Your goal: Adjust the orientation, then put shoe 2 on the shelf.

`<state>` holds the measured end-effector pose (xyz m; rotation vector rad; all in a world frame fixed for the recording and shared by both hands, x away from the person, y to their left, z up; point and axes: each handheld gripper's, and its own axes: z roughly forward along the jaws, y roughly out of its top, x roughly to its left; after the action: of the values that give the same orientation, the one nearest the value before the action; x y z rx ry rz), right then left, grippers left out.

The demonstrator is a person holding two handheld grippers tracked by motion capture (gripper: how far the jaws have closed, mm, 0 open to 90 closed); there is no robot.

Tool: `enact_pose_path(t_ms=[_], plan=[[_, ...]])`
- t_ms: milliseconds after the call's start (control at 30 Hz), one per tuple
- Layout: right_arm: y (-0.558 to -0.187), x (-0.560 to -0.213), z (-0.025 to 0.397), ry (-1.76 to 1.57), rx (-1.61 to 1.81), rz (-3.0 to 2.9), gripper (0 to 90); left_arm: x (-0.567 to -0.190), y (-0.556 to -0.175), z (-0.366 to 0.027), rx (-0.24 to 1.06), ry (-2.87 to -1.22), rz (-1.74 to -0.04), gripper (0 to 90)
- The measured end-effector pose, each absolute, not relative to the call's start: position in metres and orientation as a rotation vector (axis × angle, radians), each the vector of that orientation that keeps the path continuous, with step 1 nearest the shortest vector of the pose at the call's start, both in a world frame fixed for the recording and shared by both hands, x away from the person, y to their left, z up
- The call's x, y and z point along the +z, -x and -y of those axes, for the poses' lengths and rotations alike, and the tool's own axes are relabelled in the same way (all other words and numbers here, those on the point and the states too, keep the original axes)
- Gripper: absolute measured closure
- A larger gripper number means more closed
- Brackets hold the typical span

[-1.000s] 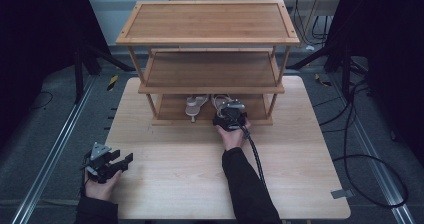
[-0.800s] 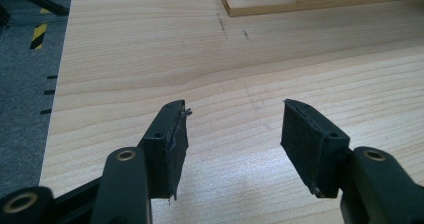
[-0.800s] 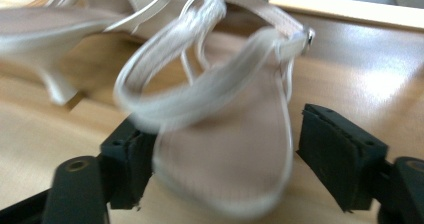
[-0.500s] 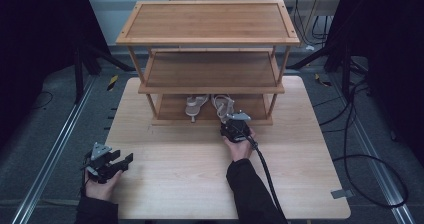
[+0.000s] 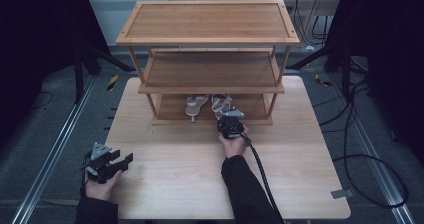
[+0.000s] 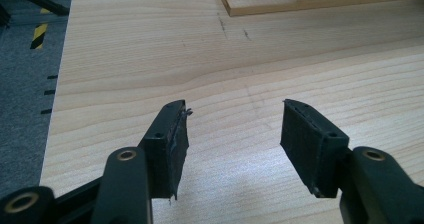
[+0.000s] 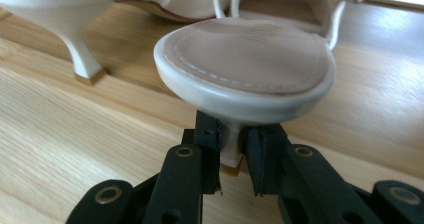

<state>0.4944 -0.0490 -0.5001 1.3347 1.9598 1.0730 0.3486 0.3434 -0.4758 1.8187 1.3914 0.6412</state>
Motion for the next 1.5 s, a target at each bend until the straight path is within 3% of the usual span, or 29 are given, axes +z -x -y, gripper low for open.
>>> enact_pose_path(t_ms=[767,1033,1133,1300,1500], plan=[[-0.513,-0.505,0.006,-1.342,1.147,-1.991,75.7,-0.476,-0.349,-0.344,0.635,-1.816,-1.39,43.2],[-0.496,-0.495,0.016,-1.276,1.114,-1.986,35.8,-0.476,-0.348,-0.347,0.634,-1.806,-1.389,43.3],[-0.486,-0.489,0.025,-1.244,1.096,-2.028,26.9,-0.476,-0.348,-0.344,0.634,-1.812,-1.383,43.2],[-0.467,-0.48,0.05,-1.235,1.146,-2.082,19.1,-0.477,-0.349,-0.345,0.628,-1.813,-1.39,43.2],[-0.445,-0.469,0.09,-1.215,1.149,-2.069,16.0,-0.477,-0.349,-0.344,0.629,-1.811,-1.393,43.1]])
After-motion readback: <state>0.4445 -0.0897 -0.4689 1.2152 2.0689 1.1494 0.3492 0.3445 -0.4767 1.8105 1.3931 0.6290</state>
